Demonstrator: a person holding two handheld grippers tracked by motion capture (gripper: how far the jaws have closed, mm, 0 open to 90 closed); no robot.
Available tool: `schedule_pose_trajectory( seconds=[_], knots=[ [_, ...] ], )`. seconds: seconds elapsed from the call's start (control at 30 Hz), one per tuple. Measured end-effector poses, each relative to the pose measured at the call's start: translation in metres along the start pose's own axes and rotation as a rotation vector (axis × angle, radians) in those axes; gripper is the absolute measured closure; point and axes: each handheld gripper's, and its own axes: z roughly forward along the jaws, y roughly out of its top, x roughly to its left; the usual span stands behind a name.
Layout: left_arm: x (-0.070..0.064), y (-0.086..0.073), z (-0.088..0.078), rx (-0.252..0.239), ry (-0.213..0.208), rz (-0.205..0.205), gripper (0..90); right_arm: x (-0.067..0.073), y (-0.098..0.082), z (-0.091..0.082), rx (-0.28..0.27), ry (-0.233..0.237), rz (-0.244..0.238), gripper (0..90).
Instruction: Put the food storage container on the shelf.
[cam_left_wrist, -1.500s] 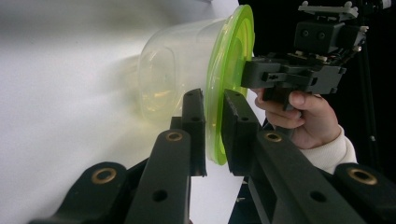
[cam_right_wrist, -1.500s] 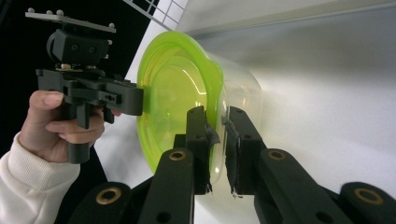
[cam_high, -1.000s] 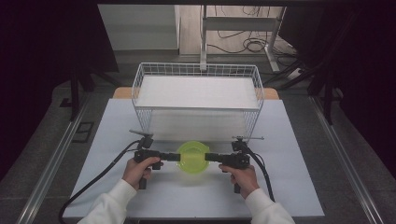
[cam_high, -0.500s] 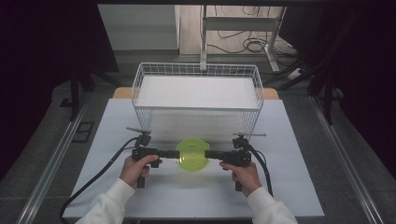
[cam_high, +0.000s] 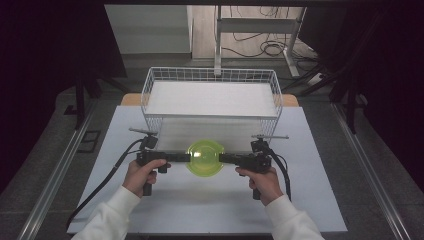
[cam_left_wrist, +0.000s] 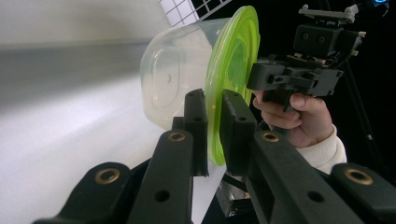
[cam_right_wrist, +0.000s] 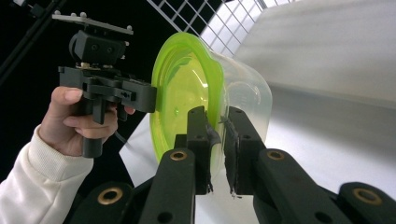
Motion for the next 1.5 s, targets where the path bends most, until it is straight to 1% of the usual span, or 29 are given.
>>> schedule_pose_trajectory(
  seconds=[0.03,0.07,0.17,0.2,0.23,0.3,0.33,0.47,0.53,0.6,0.67,0.77,1.07,1.33,1.5],
  knots=[
    [0.0,0.0,0.0,0.0,0.0,0.0,82.5,0.0,0.0,0.0,0.0,0.0,0.0,80.7],
    [-0.004,0.004,-0.002,-0.001,0.002,0.015,82.5,0.004,0.005,-0.002,-0.005,0.0,-0.005,80.7],
    [-0.011,0.011,-0.005,-0.011,-0.004,0.024,82.5,0.008,0.012,-0.005,-0.018,0.006,-0.021,80.8],
    [-0.011,0.011,-0.005,-0.011,-0.004,0.024,82.5,0.01,0.014,-0.007,-0.021,0.005,-0.025,80.8],
    [-0.016,0.014,-0.006,-0.016,-0.001,0.036,82.5,0.011,0.017,-0.008,-0.024,0.004,-0.032,80.8],
    [-0.018,0.016,-0.006,-0.018,-0.002,0.041,82.5,0.013,0.019,-0.01,-0.028,0.005,-0.039,80.8],
    [-0.021,0.019,-0.007,-0.02,-0.004,0.049,82.6,0.015,0.023,-0.013,-0.034,0.011,-0.045,80.8],
    [-0.022,0.024,-0.007,-0.025,-0.008,0.05,82.6,0.017,0.028,-0.015,-0.042,0.016,-0.053,80.8],
    [-0.023,0.026,-0.007,-0.029,-0.008,0.045,82.6,0.017,0.03,-0.016,-0.044,0.019,-0.055,80.9],
    [-0.023,0.029,-0.007,-0.033,-0.01,0.037,82.5,0.016,0.033,-0.016,-0.05,0.027,-0.049,81.0],
    [-0.025,0.031,-0.007,-0.036,-0.007,0.04,82.5,0.016,0.034,-0.017,-0.052,0.028,-0.047,81.0],
    [-0.03,0.038,-0.01,-0.033,-0.008,0.05,82.5,0.018,0.04,-0.019,-0.061,0.035,-0.054,81.1],
    [-0.033,0.047,-0.012,-0.043,-0.013,0.047,82.5,0.023,0.052,-0.02,-0.067,0.03,-0.069,81.2],
    [-0.043,0.06,-0.017,-0.047,0.001,0.07,82.5,0.027,0.065,-0.022,-0.078,0.037,-0.077,81.3],
    [-0.044,0.066,-0.018,-0.053,0.002,0.07,82.6,0.028,0.072,-0.022,-0.083,0.036,-0.081,81.3]
  ],
)
